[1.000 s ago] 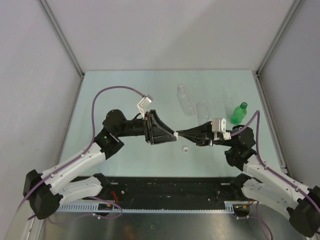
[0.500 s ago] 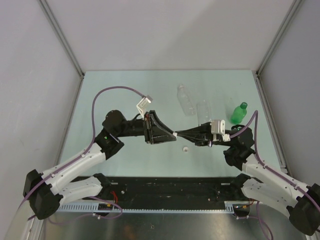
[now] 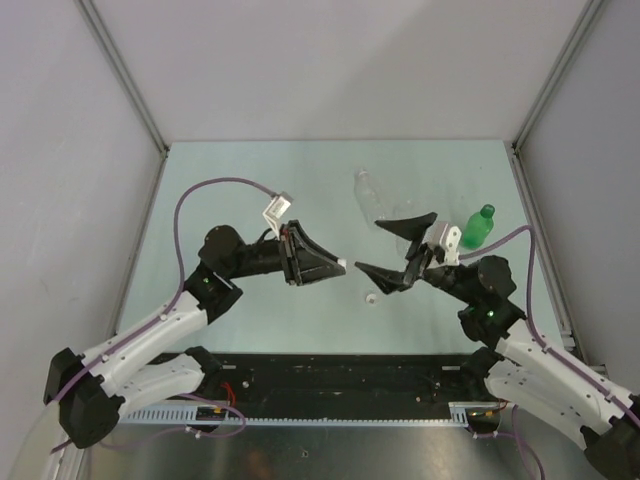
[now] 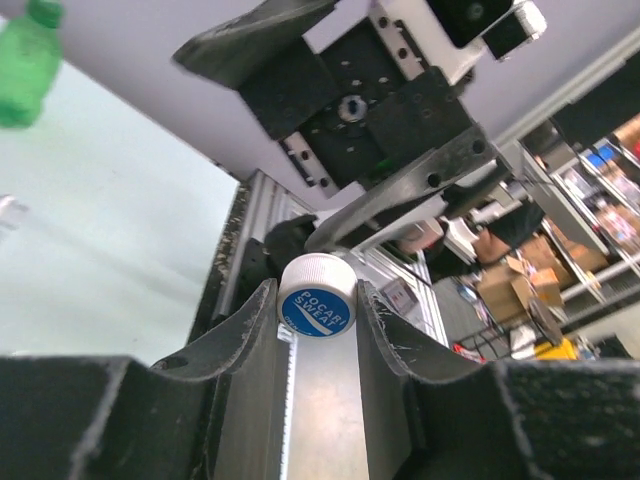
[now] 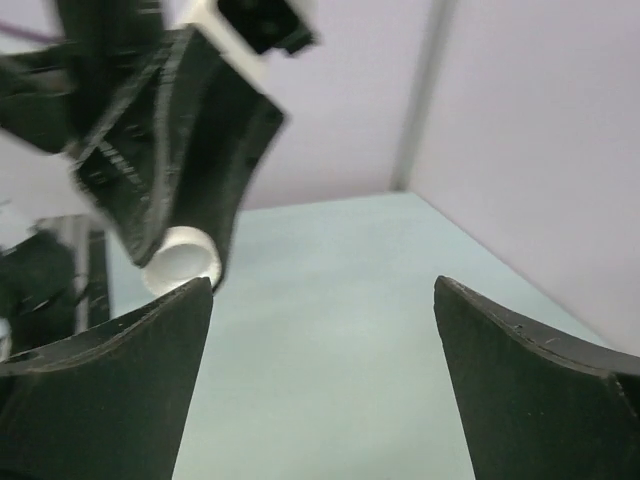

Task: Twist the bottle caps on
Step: Pick up the bottle cap from the center of the board, then pick up the plastic bottle at the center of the board.

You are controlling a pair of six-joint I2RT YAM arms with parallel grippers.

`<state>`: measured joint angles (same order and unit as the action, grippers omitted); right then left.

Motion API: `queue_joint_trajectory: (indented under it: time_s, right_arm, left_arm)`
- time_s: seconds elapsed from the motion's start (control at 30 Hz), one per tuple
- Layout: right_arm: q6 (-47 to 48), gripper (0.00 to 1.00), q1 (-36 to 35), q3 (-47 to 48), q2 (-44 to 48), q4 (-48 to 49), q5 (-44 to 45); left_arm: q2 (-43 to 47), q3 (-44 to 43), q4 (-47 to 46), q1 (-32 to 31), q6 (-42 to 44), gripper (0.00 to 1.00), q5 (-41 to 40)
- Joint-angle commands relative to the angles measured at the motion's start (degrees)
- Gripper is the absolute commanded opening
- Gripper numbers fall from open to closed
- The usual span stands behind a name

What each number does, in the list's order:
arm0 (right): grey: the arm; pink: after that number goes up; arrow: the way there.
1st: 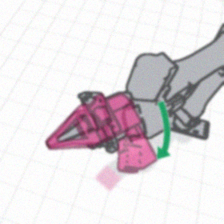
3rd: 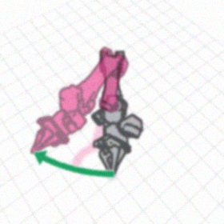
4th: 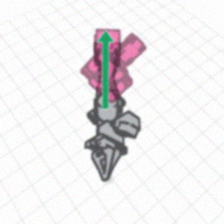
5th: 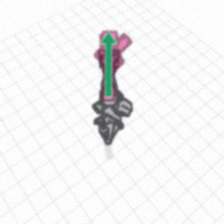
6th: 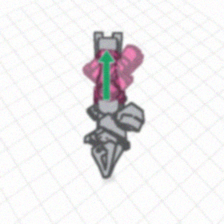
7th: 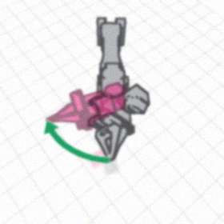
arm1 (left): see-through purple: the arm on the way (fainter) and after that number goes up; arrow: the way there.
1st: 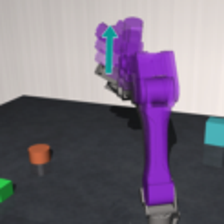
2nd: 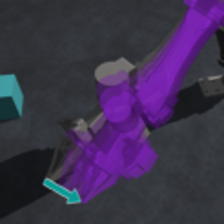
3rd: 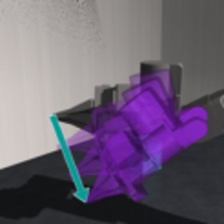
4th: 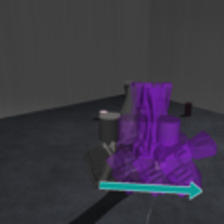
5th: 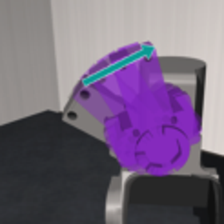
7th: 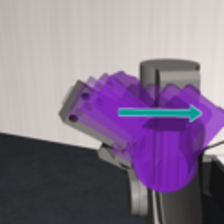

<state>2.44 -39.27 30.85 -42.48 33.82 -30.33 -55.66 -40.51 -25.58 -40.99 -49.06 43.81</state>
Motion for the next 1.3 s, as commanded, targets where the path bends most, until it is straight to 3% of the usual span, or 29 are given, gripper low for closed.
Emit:
queue_joint_trajectory:
  time_s: [0.0, 0.13, 0.2, 0.3, 0.4, 0.5, 0.6, 0.73, 0.87, 0.97, 1.07, 1.27]
  right_arm:
    - [-3.78, 0.98, 0.25, 3.26, 2.75, -11.52, 23.53]
    - [-9.13, 0.99, 2.13, 11.33, -2.16, -25.46, 37.68]
    - [-11.49, 0.99, 5.86, 18.39, -8.30, -36.68, 39.17]
    - [-15.36, 0.99, 15.98, 28.06, -16.01, -46.38, 31.03]
    - [-23.62, 0.99, 26.97, 32.47, -21.54, -48.24, 20.66]
    - [-20.52, 0.99, 29.39, 35.15, -25.82, -51.19, 20.10]
    - [0.99, 0.99, 28.09, 35.77, -27.87, -53.27, 18.57]
    - [42.26, 0.99, 24.46, 35.77, -29.91, -56.82, 16.94]
    - [72.14, 0.99, 25.83, 36.65, -32.90, -51.90, 11.64]
    - [88.02, 0.99, 27.82, 40.55, -36.66, -59.35, 5.62]
    - [102.58, 0.99, 28.34, 41.83, -40.48, -67.57, 5.29]
    - [117.90, 0.99, 30.52, 42.01, -48.35, -69.95, 5.60]
  left_arm:
    - [0.90, 2.43, -0.49, 3.79, 2.75, 0.09, -4.72]
    - [-0.56, 3.90, 2.08, 6.07, 5.33, 0.08, -7.23]
    - [-0.96, 4.64, 3.21, 6.80, 6.68, 0.08, -8.50]
    - [-0.76, 5.15, 6.18, 7.15, 9.46, 0.08, -11.69]
    - [-0.12, 5.19, 9.52, 7.20, 11.69, 0.08, -15.66]
    - [0.41, 4.95, 12.18, 7.16, 13.49, 0.08, -18.54]
    - [0.78, 4.62, 14.11, 7.16, 15.08, 0.09, -19.79]
    - [0.63, 4.19, 14.94, 7.18, 16.80, 0.10, -19.90]
    - [0.95, 3.35, 15.98, 7.22, 18.83, 0.10, -19.81]
    - [2.47, 3.07, 17.03, 7.16, 21.21, 0.10, -22.28]
    - [4.33, 3.60, 18.24, 7.18, 23.19, 0.15, -26.81]
    - [5.11, 3.40, 18.99, 7.16, 25.59, 0.20, -31.80]
